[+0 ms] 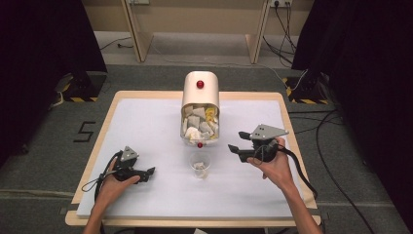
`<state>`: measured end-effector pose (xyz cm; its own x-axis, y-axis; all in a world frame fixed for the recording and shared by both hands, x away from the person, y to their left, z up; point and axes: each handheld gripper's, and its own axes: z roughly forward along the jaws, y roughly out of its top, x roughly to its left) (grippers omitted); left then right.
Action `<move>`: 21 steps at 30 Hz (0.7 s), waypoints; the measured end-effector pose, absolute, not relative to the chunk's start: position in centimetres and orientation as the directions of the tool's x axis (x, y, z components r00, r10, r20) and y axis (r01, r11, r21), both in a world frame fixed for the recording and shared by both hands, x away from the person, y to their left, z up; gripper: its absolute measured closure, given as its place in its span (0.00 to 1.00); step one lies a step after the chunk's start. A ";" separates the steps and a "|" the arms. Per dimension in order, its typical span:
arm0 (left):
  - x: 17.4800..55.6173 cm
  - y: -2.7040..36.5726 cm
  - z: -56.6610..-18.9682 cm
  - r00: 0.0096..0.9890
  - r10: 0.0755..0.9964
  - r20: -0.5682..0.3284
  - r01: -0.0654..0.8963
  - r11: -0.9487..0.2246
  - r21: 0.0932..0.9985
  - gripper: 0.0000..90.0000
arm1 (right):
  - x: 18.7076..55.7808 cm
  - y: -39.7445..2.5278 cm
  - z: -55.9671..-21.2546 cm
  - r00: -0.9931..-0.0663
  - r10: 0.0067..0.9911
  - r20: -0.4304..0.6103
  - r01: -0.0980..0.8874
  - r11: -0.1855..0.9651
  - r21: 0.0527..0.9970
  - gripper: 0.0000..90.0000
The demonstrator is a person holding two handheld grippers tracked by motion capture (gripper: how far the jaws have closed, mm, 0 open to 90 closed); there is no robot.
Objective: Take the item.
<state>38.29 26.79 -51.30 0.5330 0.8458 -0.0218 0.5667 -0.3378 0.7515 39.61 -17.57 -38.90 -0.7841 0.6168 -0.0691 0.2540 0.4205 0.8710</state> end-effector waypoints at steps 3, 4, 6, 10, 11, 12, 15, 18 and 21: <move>38.3 26.8 -51.3 0.534 0.845 -0.023 0.566 -0.337 0.752 0.09 | 39.8 -18.0 -39.2 -0.773 0.632 -0.059 0.270 0.412 0.870 0.42; 38.3 26.8 -51.3 0.533 0.846 -0.022 0.567 -0.338 0.751 0.09 | 39.8 -18.1 -39.3 -0.771 0.635 -0.057 0.274 0.412 0.869 0.42; 38.3 26.8 -51.3 0.534 0.845 -0.023 0.566 -0.337 0.752 0.09 | 39.9 -18.4 -39.5 -0.765 0.642 -0.054 0.281 0.408 0.869 0.41; 38.3 26.8 -51.3 0.534 0.845 -0.023 0.566 -0.337 0.752 0.09 | 39.9 -18.7 -39.9 -0.759 0.649 -0.047 0.292 0.406 0.866 0.41; 38.3 26.8 -51.3 0.534 0.845 -0.023 0.566 -0.337 0.752 0.09 | 39.9 -18.7 -39.9 -0.759 0.649 -0.047 0.292 0.406 0.866 0.41; 38.3 26.8 -51.3 0.533 0.846 -0.022 0.567 -0.338 0.751 0.09 | 39.9 -18.9 -40.0 -0.754 0.655 -0.040 0.303 0.402 0.864 0.41; 38.3 26.8 -51.3 0.534 0.845 -0.022 0.566 -0.337 0.752 0.09 | 39.9 -19.2 -40.3 -0.755 0.654 -0.038 0.308 0.405 0.861 0.41; 38.3 26.8 -51.3 0.534 0.845 -0.023 0.566 -0.337 0.752 0.09 | 40.0 -19.4 -40.8 -0.751 0.659 -0.032 0.321 0.407 0.855 0.41; 38.3 26.8 -51.3 0.534 0.845 -0.023 0.566 -0.337 0.752 0.09 | 40.2 -19.5 -41.3 -0.749 0.662 -0.028 0.334 0.414 0.847 0.39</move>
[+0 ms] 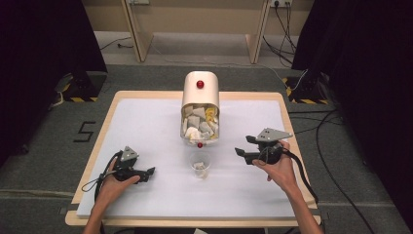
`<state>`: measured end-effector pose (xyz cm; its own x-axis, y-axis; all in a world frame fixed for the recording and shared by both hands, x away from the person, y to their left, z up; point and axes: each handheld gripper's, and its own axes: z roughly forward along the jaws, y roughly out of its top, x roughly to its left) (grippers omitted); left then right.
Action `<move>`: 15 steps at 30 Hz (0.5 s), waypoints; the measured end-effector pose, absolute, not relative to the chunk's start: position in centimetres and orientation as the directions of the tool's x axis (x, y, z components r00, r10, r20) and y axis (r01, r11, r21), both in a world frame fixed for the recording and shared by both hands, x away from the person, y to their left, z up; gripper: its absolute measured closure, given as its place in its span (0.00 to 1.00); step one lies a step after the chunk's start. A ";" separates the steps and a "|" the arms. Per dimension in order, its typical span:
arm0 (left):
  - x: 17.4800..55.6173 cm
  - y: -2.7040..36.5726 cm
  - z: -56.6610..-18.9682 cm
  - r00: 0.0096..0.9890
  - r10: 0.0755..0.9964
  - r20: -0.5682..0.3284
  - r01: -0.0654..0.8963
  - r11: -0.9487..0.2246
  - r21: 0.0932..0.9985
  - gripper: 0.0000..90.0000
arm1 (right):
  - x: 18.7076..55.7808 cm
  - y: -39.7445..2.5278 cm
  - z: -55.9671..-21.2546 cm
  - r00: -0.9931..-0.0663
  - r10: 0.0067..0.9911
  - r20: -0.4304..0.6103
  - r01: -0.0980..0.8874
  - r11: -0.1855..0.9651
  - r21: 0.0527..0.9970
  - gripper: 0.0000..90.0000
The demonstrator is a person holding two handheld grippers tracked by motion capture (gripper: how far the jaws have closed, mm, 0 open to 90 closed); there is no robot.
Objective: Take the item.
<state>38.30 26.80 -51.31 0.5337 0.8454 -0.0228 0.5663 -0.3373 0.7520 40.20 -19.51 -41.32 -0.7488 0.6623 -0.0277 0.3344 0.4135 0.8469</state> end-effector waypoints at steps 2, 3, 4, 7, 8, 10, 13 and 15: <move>38.3 26.8 -51.3 0.534 0.845 -0.023 0.566 -0.337 0.752 0.09 | 40.3 -19.6 -41.6 -0.746 0.666 -0.028 0.342 0.418 0.841 0.38; 38.3 26.8 -51.3 0.534 0.845 -0.023 0.566 -0.337 0.752 0.09 | 40.3 -19.6 -41.8 -0.746 0.666 -0.029 0.344 0.422 0.839 0.37; 38.3 26.8 -51.3 0.534 0.845 -0.023 0.566 -0.337 0.752 0.09 | 40.4 -19.6 -41.9 -0.746 0.666 -0.028 0.346 0.424 0.837 0.36; 38.3 26.8 -51.3 0.533 0.846 -0.022 0.567 -0.338 0.752 0.09 | 40.5 -19.7 -42.3 -0.743 0.668 -0.027 0.356 0.429 0.830 0.32; 38.3 26.8 -51.3 0.533 0.846 -0.022 0.567 -0.338 0.752 0.09 | 40.5 -19.7 -42.4 -0.745 0.666 -0.024 0.363 0.435 0.824 0.31; 38.3 26.8 -51.3 0.533 0.846 -0.022 0.567 -0.338 0.751 0.09 | 40.5 -19.7 -42.7 -0.745 0.667 -0.028 0.367 0.445 0.817 0.30; 38.3 26.8 -51.3 0.533 0.846 -0.022 0.567 -0.338 0.751 0.09 | 40.5 -19.7 -43.3 -0.737 0.675 -0.028 0.386 0.455 0.802 0.26; 38.3 26.8 -51.3 0.534 0.845 -0.022 0.566 -0.337 0.752 0.09 | 40.5 -19.7 -43.6 -0.734 0.678 -0.028 0.391 0.456 0.800 0.26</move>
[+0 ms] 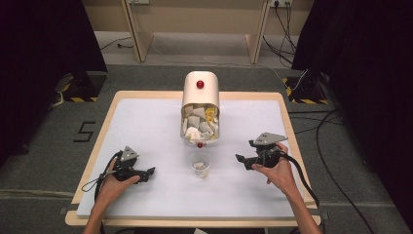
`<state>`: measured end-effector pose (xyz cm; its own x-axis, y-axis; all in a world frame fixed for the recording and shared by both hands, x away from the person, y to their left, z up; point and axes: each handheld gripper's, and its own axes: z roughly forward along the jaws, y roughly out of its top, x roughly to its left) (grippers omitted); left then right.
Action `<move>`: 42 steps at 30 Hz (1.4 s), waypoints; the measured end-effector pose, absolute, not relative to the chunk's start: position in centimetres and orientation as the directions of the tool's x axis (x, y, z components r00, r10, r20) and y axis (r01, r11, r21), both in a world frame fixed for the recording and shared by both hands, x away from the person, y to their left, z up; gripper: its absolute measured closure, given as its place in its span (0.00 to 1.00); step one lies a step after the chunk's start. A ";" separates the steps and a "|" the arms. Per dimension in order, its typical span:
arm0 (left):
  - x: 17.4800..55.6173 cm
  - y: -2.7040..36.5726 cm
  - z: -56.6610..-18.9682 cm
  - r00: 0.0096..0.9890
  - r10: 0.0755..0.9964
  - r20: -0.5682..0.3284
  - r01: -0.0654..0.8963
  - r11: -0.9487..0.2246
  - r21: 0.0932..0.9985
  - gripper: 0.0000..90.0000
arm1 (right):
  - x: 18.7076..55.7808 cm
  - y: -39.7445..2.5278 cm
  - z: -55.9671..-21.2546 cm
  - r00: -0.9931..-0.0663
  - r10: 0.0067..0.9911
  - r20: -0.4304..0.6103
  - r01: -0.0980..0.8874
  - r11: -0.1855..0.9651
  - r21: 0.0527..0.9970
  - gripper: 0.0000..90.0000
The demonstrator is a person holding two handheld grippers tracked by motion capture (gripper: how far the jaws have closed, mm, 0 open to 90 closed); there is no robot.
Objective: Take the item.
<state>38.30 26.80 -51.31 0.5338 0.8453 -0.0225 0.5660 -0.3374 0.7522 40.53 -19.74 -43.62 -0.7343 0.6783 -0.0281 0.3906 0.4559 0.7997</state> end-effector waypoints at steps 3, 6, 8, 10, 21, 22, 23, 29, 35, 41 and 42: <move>38.3 26.8 -51.3 0.534 0.845 -0.023 0.566 -0.337 0.752 0.09 | 40.5 -19.9 -44.2 -0.725 0.688 -0.026 0.405 0.457 0.792 0.26; 38.3 26.8 -51.3 0.534 0.845 -0.022 0.566 -0.337 0.752 0.09 | 40.4 -20.2 -44.7 -0.716 0.697 -0.030 0.418 0.462 0.782 0.26; 38.3 26.8 -51.3 0.533 0.846 -0.021 0.567 -0.338 0.752 0.09 | 40.3 -20.5 -45.1 -0.711 0.703 -0.026 0.427 0.460 0.779 0.26; 38.3 26.8 -51.3 0.533 0.846 -0.022 0.567 -0.338 0.751 0.09 | 40.2 -20.7 -45.4 -0.707 0.707 -0.023 0.431 0.456 0.778 0.27; 38.3 26.8 -51.3 0.533 0.846 -0.021 0.566 -0.338 0.752 0.09 | 39.3 -21.8 -46.7 -0.681 0.732 -0.016 0.461 0.446 0.767 0.28; 38.3 26.8 -51.3 0.533 0.846 -0.021 0.566 -0.338 0.752 0.09 | 39.2 -21.8 -46.8 -0.679 0.733 -0.018 0.463 0.447 0.765 0.28; 38.3 26.8 -51.3 0.533 0.846 -0.021 0.566 -0.338 0.752 0.09 | 39.1 -21.9 -47.0 -0.678 0.735 -0.019 0.464 0.448 0.765 0.28; 38.3 26.8 -51.3 0.533 0.846 -0.022 0.566 -0.338 0.752 0.09 | 38.7 -22.2 -47.6 -0.669 0.743 -0.024 0.476 0.453 0.754 0.28; 38.3 26.8 -51.3 0.533 0.846 -0.021 0.566 -0.338 0.752 0.09 | 38.2 -22.5 -48.1 -0.664 0.748 -0.016 0.498 0.458 0.737 0.27; 38.3 26.8 -51.3 0.533 0.846 -0.021 0.566 -0.338 0.752 0.09 | 37.9 -22.9 -48.3 -0.656 0.754 -0.027 0.503 0.463 0.730 0.27; 38.3 26.8 -51.3 0.533 0.846 -0.021 0.566 -0.338 0.752 0.09 | 37.7 -23.1 -48.4 -0.653 0.757 -0.021 0.505 0.456 0.733 0.27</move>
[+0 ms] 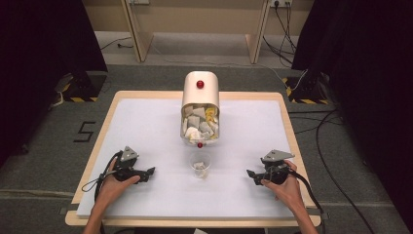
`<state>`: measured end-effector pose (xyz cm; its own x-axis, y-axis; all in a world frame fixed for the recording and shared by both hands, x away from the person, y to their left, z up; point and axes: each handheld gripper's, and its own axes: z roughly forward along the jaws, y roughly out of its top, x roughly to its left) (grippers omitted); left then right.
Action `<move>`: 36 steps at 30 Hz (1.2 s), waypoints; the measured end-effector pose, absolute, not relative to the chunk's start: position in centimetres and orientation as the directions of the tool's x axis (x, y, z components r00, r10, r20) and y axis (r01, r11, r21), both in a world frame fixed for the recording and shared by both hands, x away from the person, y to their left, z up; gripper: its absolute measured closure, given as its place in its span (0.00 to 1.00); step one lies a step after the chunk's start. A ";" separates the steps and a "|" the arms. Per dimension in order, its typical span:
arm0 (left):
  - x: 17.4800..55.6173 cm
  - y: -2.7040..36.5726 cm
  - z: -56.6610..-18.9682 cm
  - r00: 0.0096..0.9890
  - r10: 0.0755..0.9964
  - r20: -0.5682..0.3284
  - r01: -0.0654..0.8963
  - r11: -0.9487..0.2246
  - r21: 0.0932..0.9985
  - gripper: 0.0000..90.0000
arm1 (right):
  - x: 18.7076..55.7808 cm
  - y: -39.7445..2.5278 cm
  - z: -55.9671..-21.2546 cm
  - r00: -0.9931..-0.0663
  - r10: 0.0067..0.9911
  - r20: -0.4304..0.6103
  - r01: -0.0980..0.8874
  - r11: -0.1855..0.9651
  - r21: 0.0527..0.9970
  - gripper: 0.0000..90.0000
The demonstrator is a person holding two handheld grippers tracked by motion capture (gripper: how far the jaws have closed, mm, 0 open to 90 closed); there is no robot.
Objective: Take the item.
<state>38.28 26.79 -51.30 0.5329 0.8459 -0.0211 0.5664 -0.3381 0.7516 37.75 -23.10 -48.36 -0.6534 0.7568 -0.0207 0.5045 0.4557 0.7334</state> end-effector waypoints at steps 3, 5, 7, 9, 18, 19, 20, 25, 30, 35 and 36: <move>38.3 26.8 -51.3 0.533 0.846 -0.021 0.566 -0.338 0.752 0.09 | 37.5 -23.3 -48.4 -0.649 0.760 -0.020 0.504 0.450 0.737 0.28; 38.3 26.8 -51.3 0.533 0.846 -0.021 0.566 -0.338 0.752 0.09 | 37.3 -23.4 -48.5 -0.649 0.761 -0.023 0.503 0.451 0.738 0.28; 38.3 26.8 -51.3 0.533 0.846 -0.020 0.566 -0.339 0.752 0.09 | 37.1 -23.5 -48.5 -0.647 0.762 -0.023 0.501 0.448 0.740 0.28; 38.3 26.8 -51.3 0.533 0.846 -0.020 0.566 -0.339 0.752 0.09 | 36.9 -23.7 -48.6 -0.643 0.766 -0.023 0.502 0.443 0.743 0.29; 38.3 26.8 -51.3 0.532 0.846 -0.020 0.566 -0.338 0.752 0.09 | 36.3 -23.6 -48.8 -0.637 0.770 -0.038 0.497 0.447 0.744 0.29; 38.3 26.8 -51.3 0.533 0.846 -0.020 0.566 -0.338 0.752 0.09 | 36.2 -23.6 -48.9 -0.636 0.771 -0.039 0.497 0.448 0.743 0.28; 38.3 26.8 -51.3 0.532 0.846 -0.020 0.566 -0.338 0.752 0.09 | 36.1 -23.6 -48.9 -0.638 0.769 -0.038 0.498 0.450 0.741 0.28; 38.3 26.8 -51.3 0.532 0.846 -0.020 0.566 -0.338 0.752 0.09 | 35.6 -23.4 -49.2 -0.651 0.759 -0.036 0.511 0.472 0.718 0.26; 38.3 26.8 -51.3 0.532 0.846 -0.019 0.565 -0.338 0.752 0.09 | 35.3 -23.1 -49.6 -0.666 0.745 -0.033 0.530 0.504 0.682 0.21; 38.3 26.8 -51.3 0.532 0.846 -0.019 0.565 -0.338 0.753 0.10 | 34.9 -23.7 -50.2 -0.664 0.748 -0.011 0.507 0.461 0.728 0.20; 38.3 26.8 -51.3 0.532 0.847 -0.018 0.565 -0.339 0.753 0.10 | 34.9 -23.7 -50.2 -0.664 0.748 -0.013 0.507 0.463 0.727 0.20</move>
